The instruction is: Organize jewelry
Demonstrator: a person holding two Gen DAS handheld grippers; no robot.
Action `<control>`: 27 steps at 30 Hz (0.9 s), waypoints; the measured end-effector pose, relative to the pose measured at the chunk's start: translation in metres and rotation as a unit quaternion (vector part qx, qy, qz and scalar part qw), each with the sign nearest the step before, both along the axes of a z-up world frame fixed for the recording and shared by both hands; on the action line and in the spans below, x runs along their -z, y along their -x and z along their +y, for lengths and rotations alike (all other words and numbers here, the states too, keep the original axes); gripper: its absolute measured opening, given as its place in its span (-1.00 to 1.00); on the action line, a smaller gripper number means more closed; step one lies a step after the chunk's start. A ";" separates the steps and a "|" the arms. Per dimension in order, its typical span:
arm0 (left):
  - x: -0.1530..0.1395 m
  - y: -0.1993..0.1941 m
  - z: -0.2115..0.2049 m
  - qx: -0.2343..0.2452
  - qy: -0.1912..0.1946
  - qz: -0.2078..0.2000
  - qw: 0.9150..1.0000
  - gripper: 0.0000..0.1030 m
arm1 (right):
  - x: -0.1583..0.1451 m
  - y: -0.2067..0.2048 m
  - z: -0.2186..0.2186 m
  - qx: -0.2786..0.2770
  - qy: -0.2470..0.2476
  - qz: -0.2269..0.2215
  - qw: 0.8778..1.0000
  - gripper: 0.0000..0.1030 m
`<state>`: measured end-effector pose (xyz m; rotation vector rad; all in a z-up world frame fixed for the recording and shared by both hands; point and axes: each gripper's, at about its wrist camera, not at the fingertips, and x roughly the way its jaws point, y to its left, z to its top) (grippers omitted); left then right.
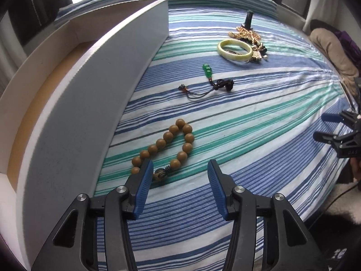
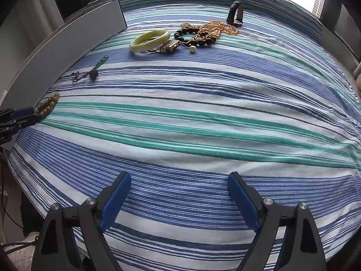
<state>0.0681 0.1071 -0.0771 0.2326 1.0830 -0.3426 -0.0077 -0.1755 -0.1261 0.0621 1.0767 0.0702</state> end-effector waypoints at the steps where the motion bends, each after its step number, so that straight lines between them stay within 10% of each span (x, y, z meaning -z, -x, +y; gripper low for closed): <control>1: 0.003 -0.002 0.000 0.003 -0.005 0.001 1.000 0.00 | -0.001 0.000 0.001 -0.001 0.000 0.000 1.000 0.75; 17: 0.017 0.001 0.009 0.075 0.029 0.078 0.994 -0.18 | -0.032 -0.007 -0.001 -0.016 -0.012 -0.014 1.000 0.75; 20: 0.017 -0.004 0.012 0.053 0.017 0.083 0.995 -0.76 | -0.051 -0.020 0.005 -0.043 -0.020 -0.023 0.999 0.75; 27: 0.014 -0.002 0.030 -0.029 0.056 0.086 0.994 -0.78 | -0.076 -0.095 0.058 -0.176 -0.036 -0.038 0.983 0.75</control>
